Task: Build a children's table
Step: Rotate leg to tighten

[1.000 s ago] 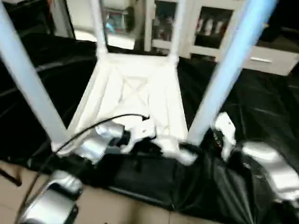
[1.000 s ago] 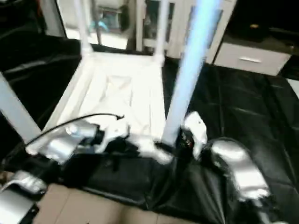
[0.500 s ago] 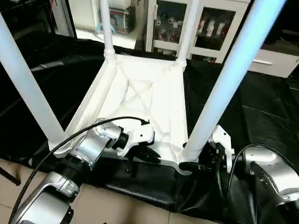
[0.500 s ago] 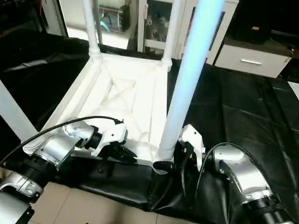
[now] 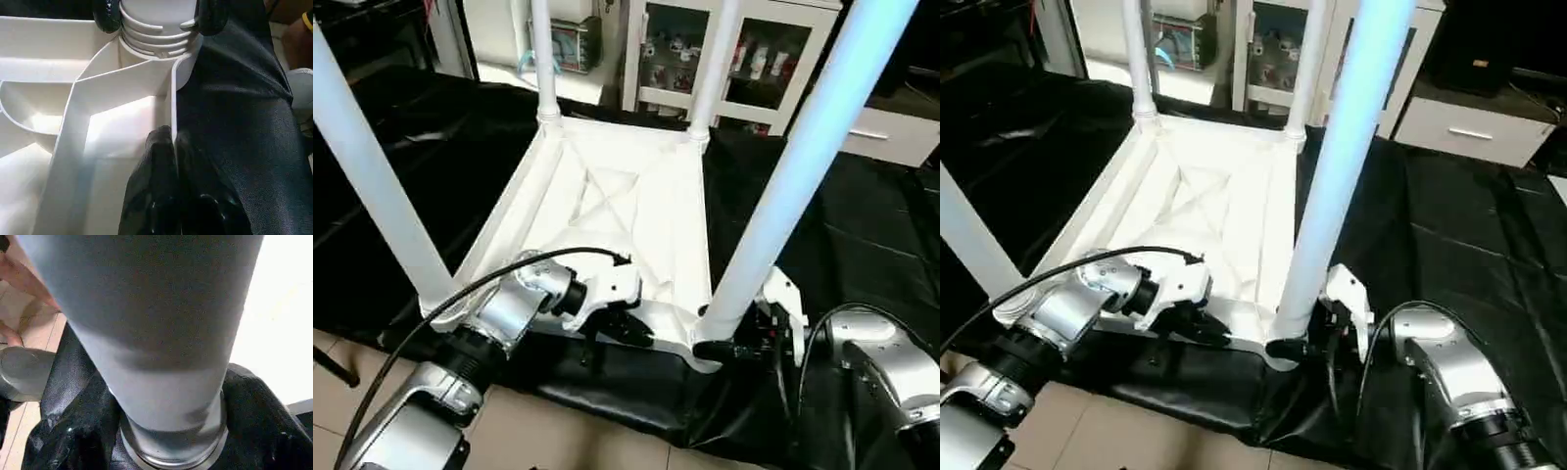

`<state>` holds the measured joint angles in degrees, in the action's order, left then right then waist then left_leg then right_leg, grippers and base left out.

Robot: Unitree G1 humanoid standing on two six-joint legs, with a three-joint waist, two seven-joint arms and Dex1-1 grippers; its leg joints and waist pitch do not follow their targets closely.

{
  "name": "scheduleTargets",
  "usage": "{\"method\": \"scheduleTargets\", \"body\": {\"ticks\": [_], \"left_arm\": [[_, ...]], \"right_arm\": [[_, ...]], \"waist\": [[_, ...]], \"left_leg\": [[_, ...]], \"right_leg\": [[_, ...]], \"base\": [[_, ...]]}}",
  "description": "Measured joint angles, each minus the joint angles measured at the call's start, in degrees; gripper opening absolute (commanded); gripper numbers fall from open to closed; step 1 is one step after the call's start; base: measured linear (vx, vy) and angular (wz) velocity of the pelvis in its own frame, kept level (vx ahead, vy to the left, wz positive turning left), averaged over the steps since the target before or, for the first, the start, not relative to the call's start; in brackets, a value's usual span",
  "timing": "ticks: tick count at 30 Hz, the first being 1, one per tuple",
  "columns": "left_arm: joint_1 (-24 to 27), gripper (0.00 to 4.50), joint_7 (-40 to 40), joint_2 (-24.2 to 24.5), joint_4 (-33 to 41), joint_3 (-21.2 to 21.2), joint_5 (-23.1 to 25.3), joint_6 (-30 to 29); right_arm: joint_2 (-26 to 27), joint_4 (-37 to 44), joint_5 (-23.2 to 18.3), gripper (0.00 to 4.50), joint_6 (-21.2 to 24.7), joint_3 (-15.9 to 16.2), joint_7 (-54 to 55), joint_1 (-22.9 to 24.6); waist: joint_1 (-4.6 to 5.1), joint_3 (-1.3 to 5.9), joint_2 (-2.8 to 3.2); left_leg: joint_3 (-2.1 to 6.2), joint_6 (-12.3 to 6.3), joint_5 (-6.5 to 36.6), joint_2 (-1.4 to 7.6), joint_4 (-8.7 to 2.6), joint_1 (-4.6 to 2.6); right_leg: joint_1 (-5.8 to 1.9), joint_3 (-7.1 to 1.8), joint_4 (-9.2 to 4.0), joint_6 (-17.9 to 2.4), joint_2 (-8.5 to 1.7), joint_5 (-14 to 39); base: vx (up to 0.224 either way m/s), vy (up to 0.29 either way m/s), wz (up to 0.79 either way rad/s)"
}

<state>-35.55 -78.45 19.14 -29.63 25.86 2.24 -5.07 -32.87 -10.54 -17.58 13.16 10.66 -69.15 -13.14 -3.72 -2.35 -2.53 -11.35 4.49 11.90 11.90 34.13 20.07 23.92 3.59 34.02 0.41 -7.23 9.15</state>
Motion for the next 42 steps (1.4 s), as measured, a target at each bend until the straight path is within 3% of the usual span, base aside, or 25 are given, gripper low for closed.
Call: {"method": "scheduleTargets", "body": {"ticks": [6, 8, 11, 13, 15, 18, 28, 37, 39, 42], "left_arm": [[0.9, 0.0, 1.9, -0.4, -0.1, -0.6, -0.1, 0.0], [1.0, 0.0, 4.2, -0.8, -0.7, -1.5, 0.3, -0.2], [0.5, 0.0, 8.6, -2.4, -2.7, -2.7, 1.2, -0.9], [-0.5, 0.0, 11.6, -4.1, -5.0, -3.7, 1.6, -1.2], [-3.0, 0.0, 18.2, -7.2, -10.2, -5.0, 2.3, -1.6], [-5.6, 0.0, 25.4, -10.6, -15.0, -5.6, 2.8, -2.5], [-13.9, 0.0, 46.5, -20.6, -29.1, -8.6, 4.5, -3.6], [-14.8, 0.0, 47.3, -20.3, -29.5, -8.6, 4.9, -1.9], [-14.7, 0.0, 46.5, -19.8, -29.3, -8.6, 4.9, -1.6], [-13.8, 0.0, 44.0, -16.3, -27.6, -8.8, 4.8, -0.7]], "right_arm": [[1.3, -1.5, 0.5, 2.59, -0.3, -0.2, 1.9, -0.1], [3.7, -3.0, 1.1, 2.59, -0.3, -1.3, 5.9, -0.3], [7.2, -4.9, 1.5, 2.59, 0.1, -3.5, 13.1, -0.7], [9.7, -5.8, 1.6, 2.59, 1.1, -4.9, 17.7, -1.0], [14.4, -8.3, 2.9, 2.58, 2.7, -7.7, 28.1, -3.2], [18.3, -12.0, 4.2, 2.58, 2.9, -9.2, 38.2, -6.3], [29.8, -30.4, 8.7, 2.58, -3.0, -14.6, 67.5, -20.5], [29.7, -33.4, 9.2, 2.58, -7.6, -14.8, 66.1, -22.2], [29.1, -33.3, 9.2, 3.28, -7.9, -14.8, 63.8, -22.0], [28.0, -27.1, 9.4, 3.5, -7.5, -11.8, 58.0, -18.1]], "waist": [[0.19, 0.2, -0.29], [0.57, 0.43, -0.64], [1.84, 0.53, -0.76], [2.17, 0.56, -0.8], [2.65, 0.57, -0.83], [3.15, 0.54, -0.59], [4.33, 0.5, -0.41], [3.32, 0.56, -0.17], [3.32, 0.54, -0.06], [3.87, 0.49, -0.06]], "left_leg": [[0.0, 0.01, 0.0, 0.0, 0.0, -0.07], [0.08, 0.11, -0.1, 0.0, 0.0, -0.1], [0.1, 0.14, -0.1, -0.04, 0.01, -0.12], [0.22, 0.14, -0.1, -0.05, 0.0, -0.11], [0.33, 0.17, -0.1, -0.06, 0.01, -0.02], [0.9, 0.18, -0.1, -0.23, -0.05, 0.13], [1.36, 0.16, -0.1, -0.81, -0.04, 0.46], [1.16, -0.21, -0.3, -0.74, -0.61, 0.52], [1.13, -0.21, -0.3, -0.65, -0.6, 0.57], [1.12, -0.18, -0.3, -0.14, -0.46, 0.62]], "right_leg": [[-0.21, -0.03, 0.0, 0.0, 0.01, 0.0], [-0.24, -0.03, 0.0, 0.3, 0.05, 0.1], [-0.23, -0.1, -0.09, 0.4, 0.06, 0.2], [-0.25, -0.02, -0.3, 0.5, 0.06, 0.3], [-0.12, 0.1, -0.49, 0.5, 0.08, 0.3], [-0.13, 0.43, -1.1, 0.5, 0.1, 0.3], [0.1, 0.14, -1.45, 0.2, 0.09, -0.2], [0.44, 0.15, -0.89, 0.7, 0.14, -0.8], [0.52, 0.15, -0.89, 0.7, 0.21, -0.8], [0.61, 0.11, -0.93, 0.5, 0.68, -1.0]], "base": [[0.0, 0.0, 0.0], [0.0, 0.0, 0.0], [0.0, 0.0, 0.0], [0.0, 0.0, 0.0], [-0.028, 0.001, -0.03], [-0.036, 0.01, -0.08], [0.0, 0.0, 0.0], [0.026, -0.006, 0.02], [0.0, 0.0, 0.0], [0.0, 0.0, 0.0]]}}
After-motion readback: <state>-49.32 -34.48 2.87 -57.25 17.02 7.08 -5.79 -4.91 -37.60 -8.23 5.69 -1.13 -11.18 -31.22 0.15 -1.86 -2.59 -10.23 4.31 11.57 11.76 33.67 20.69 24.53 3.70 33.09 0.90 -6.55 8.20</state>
